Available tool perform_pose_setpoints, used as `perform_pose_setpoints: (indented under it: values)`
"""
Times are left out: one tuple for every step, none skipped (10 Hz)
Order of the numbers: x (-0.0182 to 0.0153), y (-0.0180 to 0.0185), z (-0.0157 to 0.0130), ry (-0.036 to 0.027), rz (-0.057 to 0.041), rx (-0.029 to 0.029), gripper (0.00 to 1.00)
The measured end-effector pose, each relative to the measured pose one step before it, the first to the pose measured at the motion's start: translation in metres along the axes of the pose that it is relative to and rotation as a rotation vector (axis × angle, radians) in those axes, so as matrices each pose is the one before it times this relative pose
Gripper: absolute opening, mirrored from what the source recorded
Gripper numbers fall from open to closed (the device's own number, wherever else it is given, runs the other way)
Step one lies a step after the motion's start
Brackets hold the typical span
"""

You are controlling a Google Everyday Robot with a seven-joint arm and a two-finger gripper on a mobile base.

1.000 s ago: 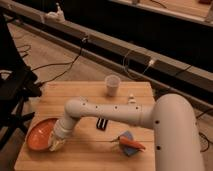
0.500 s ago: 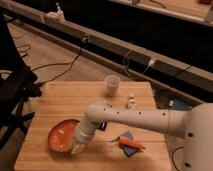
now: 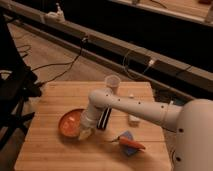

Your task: Drag the ceramic bowl in a circle

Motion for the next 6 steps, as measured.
perform_pose_setpoints:
  values:
    - [-0.00608, -0.01447, 0.00371, -0.00109, -0.02753, -0.009, 0.0]
    - [-0.0094, -0.01504, 0.00711, -0.00142, -0.03613, -0.01494, 0.0]
    - [-0.01612, -0.01756, 0.01152, -0.0072, -0.04959, -0.01741, 0.0]
    - [-0.01188, -0.00808, 0.00905, -0.00673, -0.03139, -0.01416, 0.0]
    - [-0.0168, -0.00705, 0.01185, -0.01375, -0.03836, -0.01548, 0.0]
    - [-0.01729, -0.00191, 0.01196, -0.01805, -0.03571, -0.01862, 0.0]
